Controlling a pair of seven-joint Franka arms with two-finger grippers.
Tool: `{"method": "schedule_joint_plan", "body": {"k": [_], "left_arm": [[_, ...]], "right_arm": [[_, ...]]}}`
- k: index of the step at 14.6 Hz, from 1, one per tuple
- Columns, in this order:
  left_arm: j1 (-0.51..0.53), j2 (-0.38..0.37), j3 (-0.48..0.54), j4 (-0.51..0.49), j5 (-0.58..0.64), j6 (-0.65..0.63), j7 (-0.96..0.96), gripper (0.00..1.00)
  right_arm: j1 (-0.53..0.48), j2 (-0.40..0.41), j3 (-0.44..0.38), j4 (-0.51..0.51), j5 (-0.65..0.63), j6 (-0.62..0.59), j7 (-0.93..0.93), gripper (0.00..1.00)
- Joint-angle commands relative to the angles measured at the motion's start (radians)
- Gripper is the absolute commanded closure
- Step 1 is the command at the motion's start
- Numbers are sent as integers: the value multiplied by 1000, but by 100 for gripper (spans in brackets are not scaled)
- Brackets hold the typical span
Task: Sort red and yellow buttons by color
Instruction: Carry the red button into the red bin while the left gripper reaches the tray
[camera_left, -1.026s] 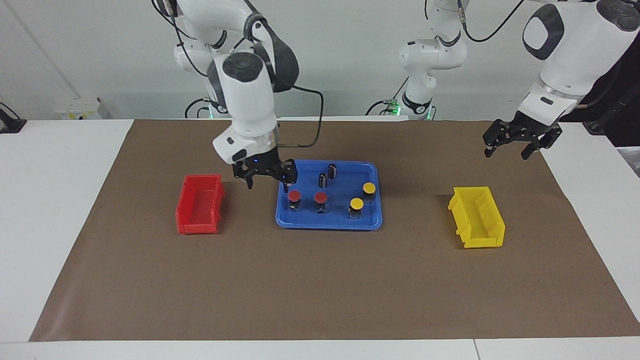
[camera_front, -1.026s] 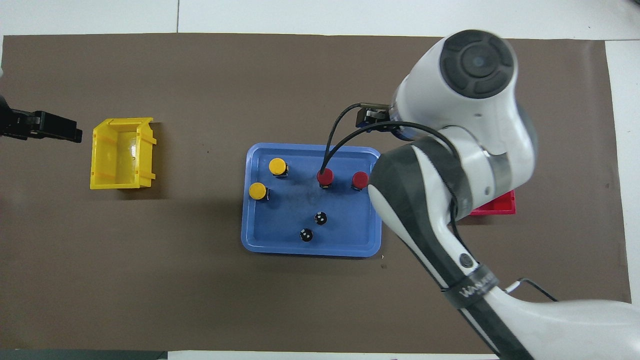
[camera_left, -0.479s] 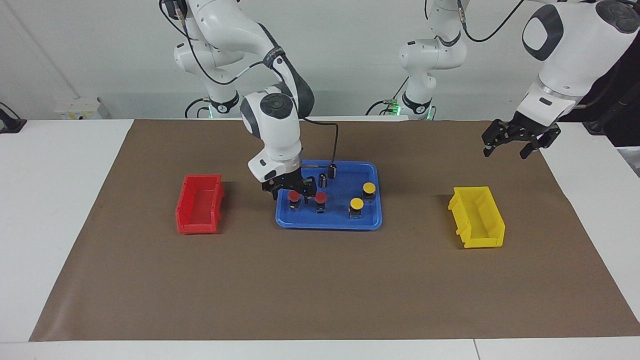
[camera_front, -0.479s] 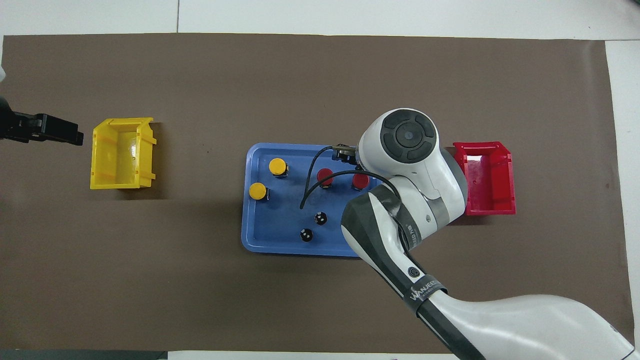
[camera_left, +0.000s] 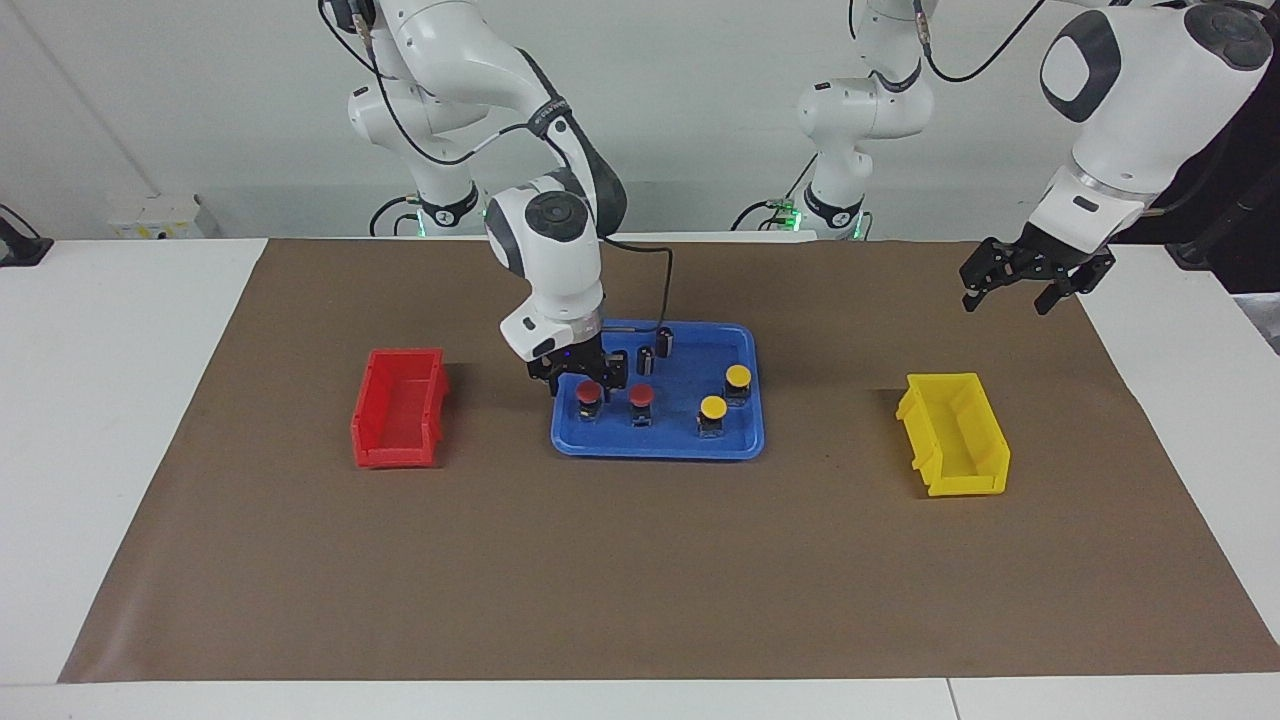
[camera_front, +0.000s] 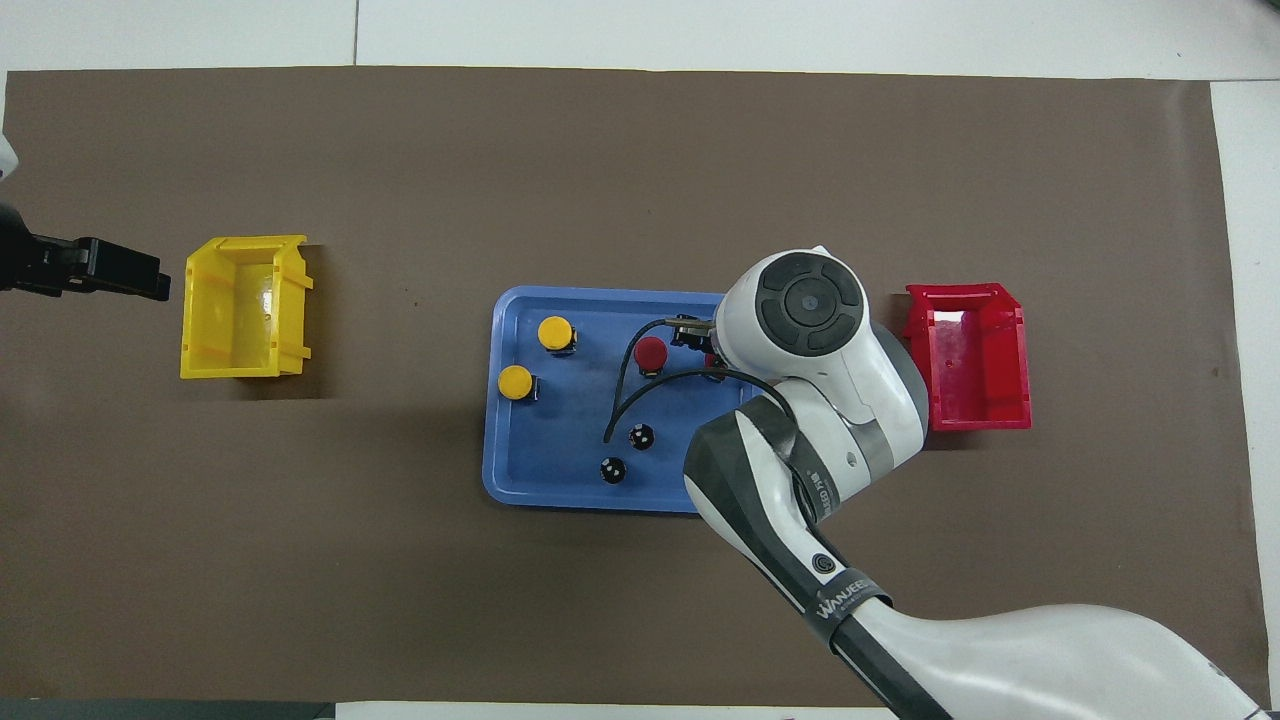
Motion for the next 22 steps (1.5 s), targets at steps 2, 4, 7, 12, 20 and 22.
{"method": "schedule_joint_plan", "body": {"k": [2,4,7,12,20,22], "left_arm": [[7,-34,-6,-43,15,3,-19,0],[7,-40,-6,-50,15,4,-17,0],[7,-41,-6,-55,15,4,-19,0],[4,-41,-7,-55,15,22,-20,0],[-197,-17,-14,-219,4,358,-275,0],[-274,46,-14,-245,4,453,-411,4]], "right_arm": [[15,-32,1,-64,-6,65,4,22],[22,-21,1,-65,-6,68,3,23],[21,-19,1,-65,-6,68,-13,30],[16,-18,1,-64,-6,68,-13,71],[-173,-90,-2,225,12,-281,-199,75],[-252,-151,-2,168,12,-295,-336,75]]}}
